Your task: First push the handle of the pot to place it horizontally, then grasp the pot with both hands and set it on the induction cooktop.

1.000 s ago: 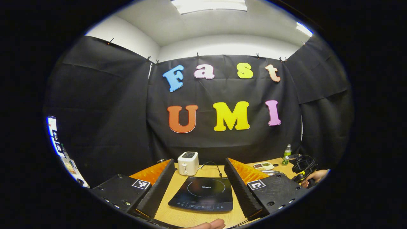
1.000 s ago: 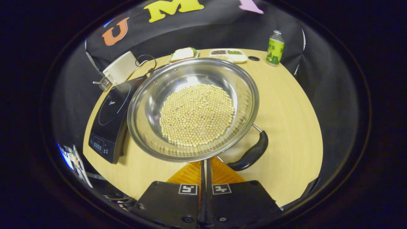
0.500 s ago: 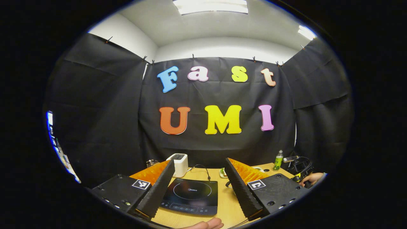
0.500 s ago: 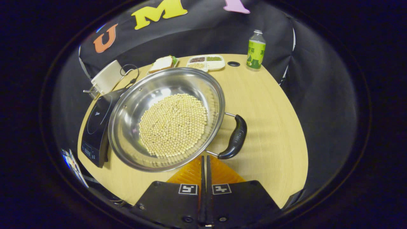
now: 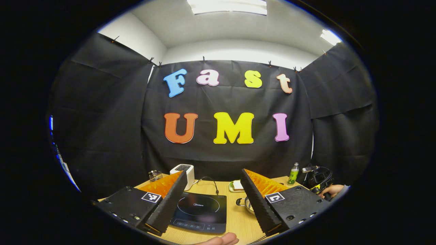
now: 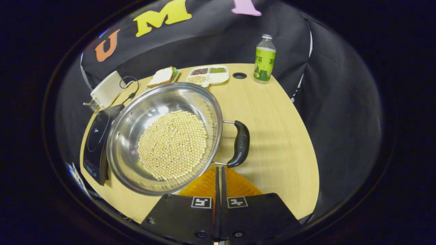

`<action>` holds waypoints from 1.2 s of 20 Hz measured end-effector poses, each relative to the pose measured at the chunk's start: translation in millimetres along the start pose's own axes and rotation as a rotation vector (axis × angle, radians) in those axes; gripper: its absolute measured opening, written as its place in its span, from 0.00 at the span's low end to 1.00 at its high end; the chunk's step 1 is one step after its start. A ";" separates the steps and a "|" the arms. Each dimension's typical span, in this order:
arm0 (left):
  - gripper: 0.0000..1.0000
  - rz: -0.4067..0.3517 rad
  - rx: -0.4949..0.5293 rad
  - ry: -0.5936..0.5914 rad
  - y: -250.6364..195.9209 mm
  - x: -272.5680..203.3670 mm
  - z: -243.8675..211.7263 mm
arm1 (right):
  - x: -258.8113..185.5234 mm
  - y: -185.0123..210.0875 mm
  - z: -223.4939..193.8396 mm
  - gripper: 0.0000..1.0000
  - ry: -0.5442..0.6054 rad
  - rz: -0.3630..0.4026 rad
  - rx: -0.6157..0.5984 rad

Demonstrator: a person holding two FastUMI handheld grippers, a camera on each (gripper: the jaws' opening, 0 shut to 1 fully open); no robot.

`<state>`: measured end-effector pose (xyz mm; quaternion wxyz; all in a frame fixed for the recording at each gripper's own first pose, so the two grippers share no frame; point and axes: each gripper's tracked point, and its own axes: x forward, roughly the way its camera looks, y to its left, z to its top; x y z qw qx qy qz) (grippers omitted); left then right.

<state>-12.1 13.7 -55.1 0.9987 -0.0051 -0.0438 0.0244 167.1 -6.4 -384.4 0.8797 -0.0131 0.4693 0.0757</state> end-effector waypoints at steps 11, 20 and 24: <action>0.95 -0.051 -0.045 0.074 -17.8 23.9 -22.3 | -18.6 -12.5 46.4 0.04 -0.155 -0.024 -0.030; 0.95 -0.147 -0.137 0.302 -49.6 89.7 -74.0 | -62.1 -27.3 72.6 0.34 -0.255 -0.060 -0.020; 0.95 -0.209 -0.147 0.489 -74.1 119.5 -131.3 | -63.0 -21.5 83.9 0.72 -0.254 -0.021 -0.028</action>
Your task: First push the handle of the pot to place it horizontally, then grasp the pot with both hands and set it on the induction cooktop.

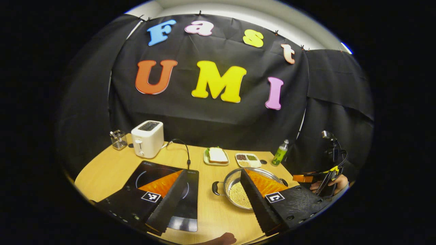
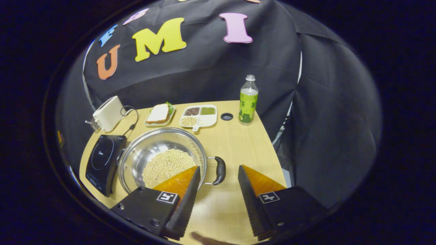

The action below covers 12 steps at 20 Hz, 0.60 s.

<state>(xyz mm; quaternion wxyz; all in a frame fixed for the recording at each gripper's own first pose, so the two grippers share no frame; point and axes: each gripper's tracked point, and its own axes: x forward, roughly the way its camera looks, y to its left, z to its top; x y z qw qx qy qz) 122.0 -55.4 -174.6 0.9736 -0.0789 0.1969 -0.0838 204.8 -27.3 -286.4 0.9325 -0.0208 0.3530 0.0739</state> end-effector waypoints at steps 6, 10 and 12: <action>0.96 0.005 0.022 0.247 -4.5 59.8 -57.3 | 13.0 -7.7 4.6 0.84 0.061 0.016 0.025; 0.96 -0.003 0.026 0.347 -4.4 90.4 -75.2 | 23.4 -12.4 -1.2 0.81 0.125 0.022 0.020; 0.96 0.005 0.019 0.379 1.8 105.9 -84.5 | 28.6 -12.3 -3.8 0.81 0.147 0.028 0.016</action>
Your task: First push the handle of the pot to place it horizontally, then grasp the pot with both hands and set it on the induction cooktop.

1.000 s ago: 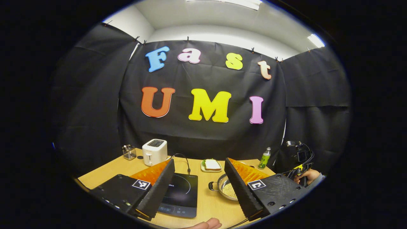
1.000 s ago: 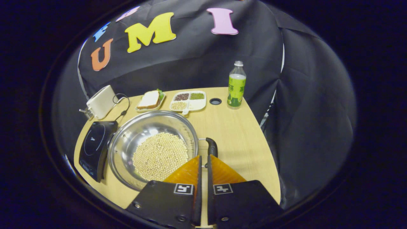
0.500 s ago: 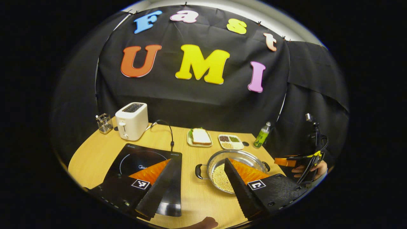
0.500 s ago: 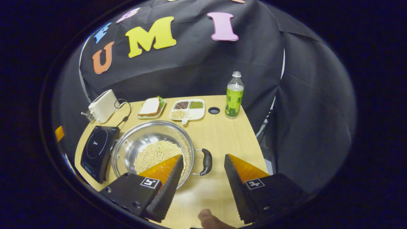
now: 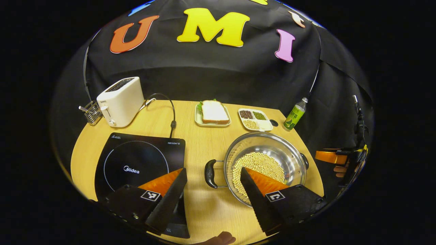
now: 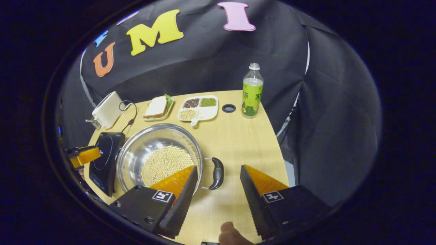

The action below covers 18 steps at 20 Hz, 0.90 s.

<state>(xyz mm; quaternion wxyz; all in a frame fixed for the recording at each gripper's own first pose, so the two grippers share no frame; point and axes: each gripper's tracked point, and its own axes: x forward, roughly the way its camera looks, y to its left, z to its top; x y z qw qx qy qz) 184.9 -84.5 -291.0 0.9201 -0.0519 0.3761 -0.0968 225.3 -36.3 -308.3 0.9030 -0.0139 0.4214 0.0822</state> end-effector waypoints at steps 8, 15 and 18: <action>0.95 -0.004 0.031 0.118 -1.4 46.3 -16.3 | 26.7 6.3 -8.2 0.83 0.089 0.040 -0.002; 0.95 -0.002 0.065 0.196 -3.5 69.9 -29.7 | 52.8 14.1 -16.8 0.80 0.159 0.086 0.007; 0.94 0.007 0.075 0.236 -1.9 75.3 -36.1 | 62.6 14.1 -26.1 0.80 0.220 0.092 0.024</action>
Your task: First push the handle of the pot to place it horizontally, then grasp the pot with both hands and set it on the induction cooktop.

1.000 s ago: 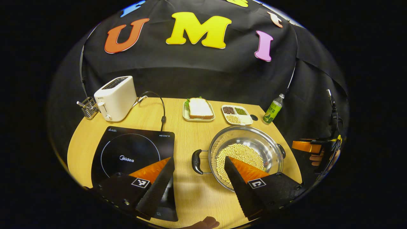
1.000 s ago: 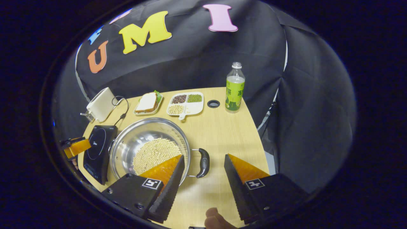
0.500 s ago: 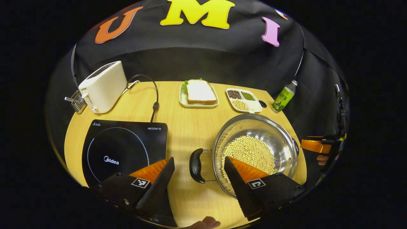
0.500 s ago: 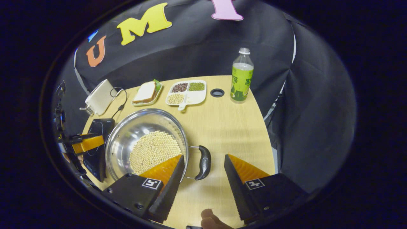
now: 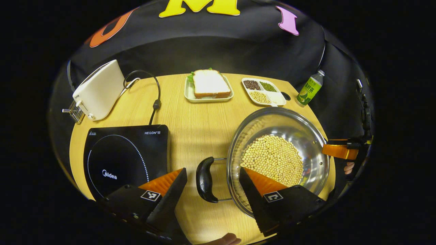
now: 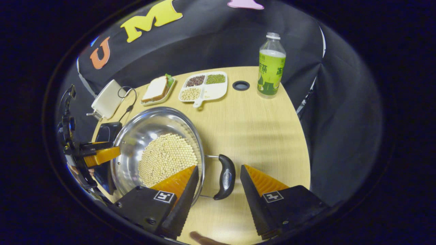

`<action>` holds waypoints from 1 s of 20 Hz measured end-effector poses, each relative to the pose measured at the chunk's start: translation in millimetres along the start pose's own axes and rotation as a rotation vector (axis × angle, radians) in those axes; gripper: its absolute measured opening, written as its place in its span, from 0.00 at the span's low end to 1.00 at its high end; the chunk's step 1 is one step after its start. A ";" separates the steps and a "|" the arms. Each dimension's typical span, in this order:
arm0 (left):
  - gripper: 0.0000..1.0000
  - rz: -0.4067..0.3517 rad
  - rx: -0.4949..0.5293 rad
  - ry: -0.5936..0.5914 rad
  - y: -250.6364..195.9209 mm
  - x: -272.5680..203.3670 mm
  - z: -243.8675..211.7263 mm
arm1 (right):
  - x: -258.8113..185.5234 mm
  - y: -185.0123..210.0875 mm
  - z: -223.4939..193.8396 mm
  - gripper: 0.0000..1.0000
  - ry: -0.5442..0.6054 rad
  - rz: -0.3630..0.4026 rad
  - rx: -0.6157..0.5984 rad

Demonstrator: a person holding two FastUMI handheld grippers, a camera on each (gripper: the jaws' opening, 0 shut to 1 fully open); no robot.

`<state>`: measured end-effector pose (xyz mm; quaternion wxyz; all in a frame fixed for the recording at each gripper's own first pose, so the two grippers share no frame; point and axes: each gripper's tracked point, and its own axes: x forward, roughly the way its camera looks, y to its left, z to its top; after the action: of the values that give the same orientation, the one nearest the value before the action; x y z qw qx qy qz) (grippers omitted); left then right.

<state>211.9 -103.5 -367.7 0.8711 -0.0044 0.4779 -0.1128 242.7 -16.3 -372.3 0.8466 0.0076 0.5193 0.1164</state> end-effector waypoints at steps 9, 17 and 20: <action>0.69 0.016 -0.006 -0.013 0.6 5.6 -1.9 | -5.9 4.0 0.4 0.64 -0.030 0.046 0.041; 0.73 0.024 -0.033 -0.049 -0.7 4.5 -1.3 | 0.2 4.2 1.4 0.61 -0.081 0.059 0.069; 0.61 0.040 -0.026 -0.054 -0.9 2.6 -2.1 | -0.5 5.5 0.4 0.58 -0.073 0.051 0.070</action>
<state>211.3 -104.7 -371.0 0.8856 -0.0093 0.4557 -0.0891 241.8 -11.0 -370.9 0.8610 0.0544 0.4914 0.1193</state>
